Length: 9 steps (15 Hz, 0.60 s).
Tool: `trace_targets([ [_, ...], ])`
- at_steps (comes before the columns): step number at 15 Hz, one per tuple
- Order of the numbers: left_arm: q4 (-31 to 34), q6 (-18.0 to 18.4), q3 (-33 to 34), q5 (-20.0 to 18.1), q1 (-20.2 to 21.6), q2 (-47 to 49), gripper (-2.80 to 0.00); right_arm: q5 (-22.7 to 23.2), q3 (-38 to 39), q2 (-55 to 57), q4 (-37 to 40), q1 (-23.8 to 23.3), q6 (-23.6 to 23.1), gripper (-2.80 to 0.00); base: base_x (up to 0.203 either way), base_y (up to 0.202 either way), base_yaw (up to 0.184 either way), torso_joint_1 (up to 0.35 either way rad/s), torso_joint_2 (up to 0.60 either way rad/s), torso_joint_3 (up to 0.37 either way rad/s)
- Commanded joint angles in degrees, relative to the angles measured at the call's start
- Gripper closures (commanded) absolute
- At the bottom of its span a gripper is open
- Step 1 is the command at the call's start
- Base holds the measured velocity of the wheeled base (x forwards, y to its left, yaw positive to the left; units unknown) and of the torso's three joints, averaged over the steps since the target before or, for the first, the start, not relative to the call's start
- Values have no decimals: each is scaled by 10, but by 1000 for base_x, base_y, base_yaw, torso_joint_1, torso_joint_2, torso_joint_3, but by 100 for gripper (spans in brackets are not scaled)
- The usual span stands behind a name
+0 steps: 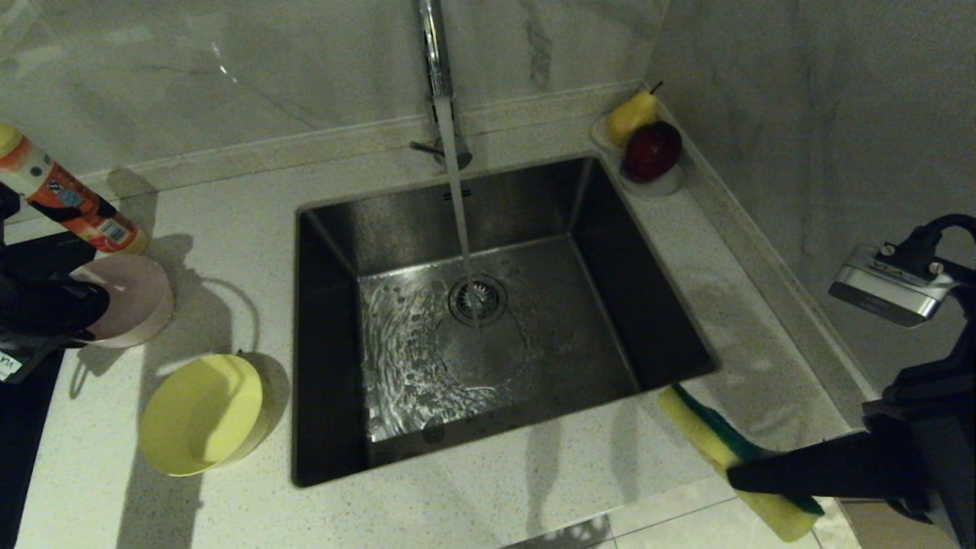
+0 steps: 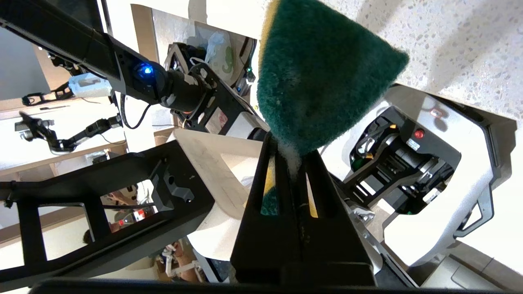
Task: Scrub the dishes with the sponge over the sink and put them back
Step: Place the bowl on the table
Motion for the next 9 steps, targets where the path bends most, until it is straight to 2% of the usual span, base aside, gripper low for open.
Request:
trace_targets([
  [1, 3, -2, -1, 1, 0, -4, -280, 3, 0, -3, 1, 1, 1, 0, 0, 0, 0, 0, 0, 0],
  [9, 19, -6, -28, -14, 3, -94, -280, 10, 14, -7, 1, 0, 2, 0, 0, 0, 0, 0, 0, 0],
])
